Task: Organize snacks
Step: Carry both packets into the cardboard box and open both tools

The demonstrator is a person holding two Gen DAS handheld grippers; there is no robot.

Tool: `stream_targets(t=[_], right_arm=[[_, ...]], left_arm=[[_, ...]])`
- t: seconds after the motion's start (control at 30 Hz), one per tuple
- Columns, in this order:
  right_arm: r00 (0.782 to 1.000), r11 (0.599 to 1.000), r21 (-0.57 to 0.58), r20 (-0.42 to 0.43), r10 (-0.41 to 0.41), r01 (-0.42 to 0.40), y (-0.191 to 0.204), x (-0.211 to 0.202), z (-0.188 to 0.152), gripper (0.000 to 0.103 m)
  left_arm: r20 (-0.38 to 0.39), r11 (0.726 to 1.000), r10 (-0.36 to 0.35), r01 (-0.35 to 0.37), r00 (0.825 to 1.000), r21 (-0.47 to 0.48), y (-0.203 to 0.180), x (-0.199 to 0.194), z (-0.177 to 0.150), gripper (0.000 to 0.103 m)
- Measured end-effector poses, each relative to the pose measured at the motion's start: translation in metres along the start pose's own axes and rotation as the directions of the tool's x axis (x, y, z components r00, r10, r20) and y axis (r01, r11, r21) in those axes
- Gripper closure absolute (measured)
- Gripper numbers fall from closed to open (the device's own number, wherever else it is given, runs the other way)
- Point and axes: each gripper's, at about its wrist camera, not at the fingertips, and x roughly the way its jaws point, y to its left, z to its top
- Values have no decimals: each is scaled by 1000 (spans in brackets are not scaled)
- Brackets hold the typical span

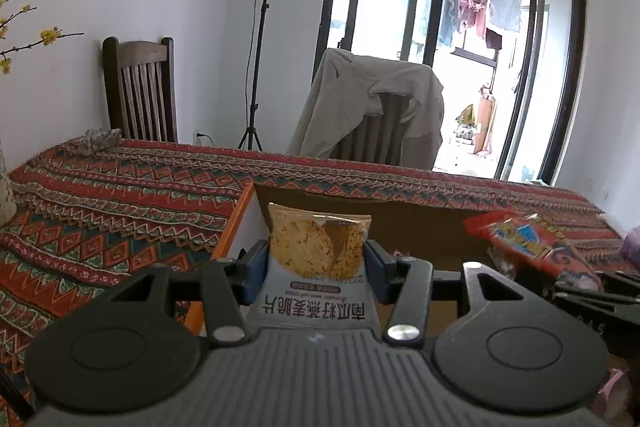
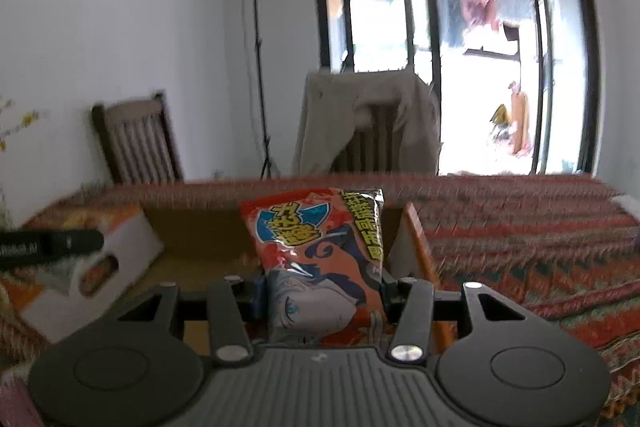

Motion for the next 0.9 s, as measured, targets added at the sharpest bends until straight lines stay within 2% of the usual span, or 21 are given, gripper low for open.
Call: stream_targets(t=[0.1, 0.13, 0.17, 0.2, 0.23, 0.27, 0.3, 0.33, 0.67, 0.9], right_arm=[[999, 1000, -2, -37, 9, -9, -1, 4, -5, 54], [999, 1000, -2, -43, 8, -8, -1, 5, -6, 54], [999, 1000, -4, -49, 7, -7, -1, 5, -8, 52], [999, 1000, -6, -52, 9, -9, 0, 5, -9, 42], [999, 1000, -10, -51, 8, -8, 2, 6, -9, 27], [999, 1000, -15, -45, 7, -7, 3, 4, -10, 19], [999, 1000, -17, -37, 10, -10, 4, 2, -8, 7], [999, 1000, -17, -27, 18, -18, 5, 0, -9, 0], [1000, 1000, -17, -1, 26, -26, 5, -5, -6, 0], [999, 999, -14, 29, 37, -36, 4, -16, 3, 0]], left_arm=[[-4, 1000, 0, 0, 1000, 28, -1, 3, -8, 47], [-3, 1000, -8, 8, 1000, 26, 0, 3, -10, 38], [0, 1000, -17, 17, 1000, 17, 2, 1, -12, 24], [12, 1000, -20, 20, 1000, 4, 4, -1, -13, 17], [25, 1000, -16, 16, 1000, -4, 5, -4, -14, 4], [41, 1000, -9, 9, 999, -15, 7, -7, -14, 0], [54, 1000, -11, 12, 998, -25, 9, -10, -15, 0], [56, 999, -23, 25, 998, -31, 9, -11, -15, 0], [76, 998, -26, 30, 997, -52, 8, -20, -11, 0], [106, 992, -32, 45, 994, -119, 13, -43, 7, 0]])
